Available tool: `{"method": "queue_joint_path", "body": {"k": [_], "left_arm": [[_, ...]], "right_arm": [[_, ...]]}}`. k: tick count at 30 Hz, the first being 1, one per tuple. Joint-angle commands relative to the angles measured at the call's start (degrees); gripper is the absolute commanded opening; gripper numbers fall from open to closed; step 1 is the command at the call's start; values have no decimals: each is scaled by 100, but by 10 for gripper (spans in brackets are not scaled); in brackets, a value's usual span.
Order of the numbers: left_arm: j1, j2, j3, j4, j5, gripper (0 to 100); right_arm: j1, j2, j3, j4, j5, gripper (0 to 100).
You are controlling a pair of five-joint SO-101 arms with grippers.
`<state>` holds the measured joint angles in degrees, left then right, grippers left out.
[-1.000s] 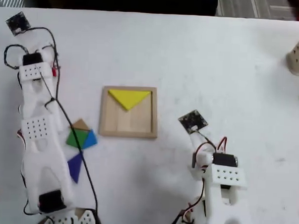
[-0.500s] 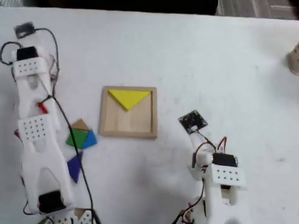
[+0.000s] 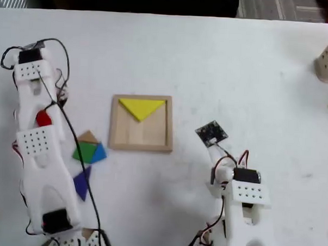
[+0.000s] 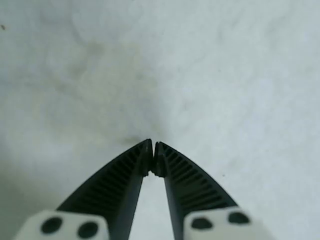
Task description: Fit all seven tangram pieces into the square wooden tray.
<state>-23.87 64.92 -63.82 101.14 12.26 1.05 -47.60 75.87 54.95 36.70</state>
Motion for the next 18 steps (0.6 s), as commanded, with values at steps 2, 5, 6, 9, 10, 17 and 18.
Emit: {"method": "queue_joint_path", "body": {"k": [2, 5, 6, 9, 10, 17, 18], "left_arm": [[-180, -2035, 1723, 105, -378, 20], [-251, -3204, 3165, -413, -484, 20], [-295, -3600, 3727, -730, -484, 20], [-365, -4708, 5556, -1943, -484, 20], [-365, -5051, 6127, -2338, -484, 20], [-884, -6316, 8273, -4044, 246, 75], [-971, -6308, 8255, -4035, 281, 116]], "right_arm": [[-66, -31, -26, 31, 70, 18], [-66, -31, -26, 13, 70, 18], [-66, -31, -26, 13, 70, 18], [-66, -31, -26, 22, 70, 18], [-66, -31, -26, 22, 70, 18], [-66, -31, -26, 31, 70, 18], [-66, -31, -26, 31, 70, 18]]}}
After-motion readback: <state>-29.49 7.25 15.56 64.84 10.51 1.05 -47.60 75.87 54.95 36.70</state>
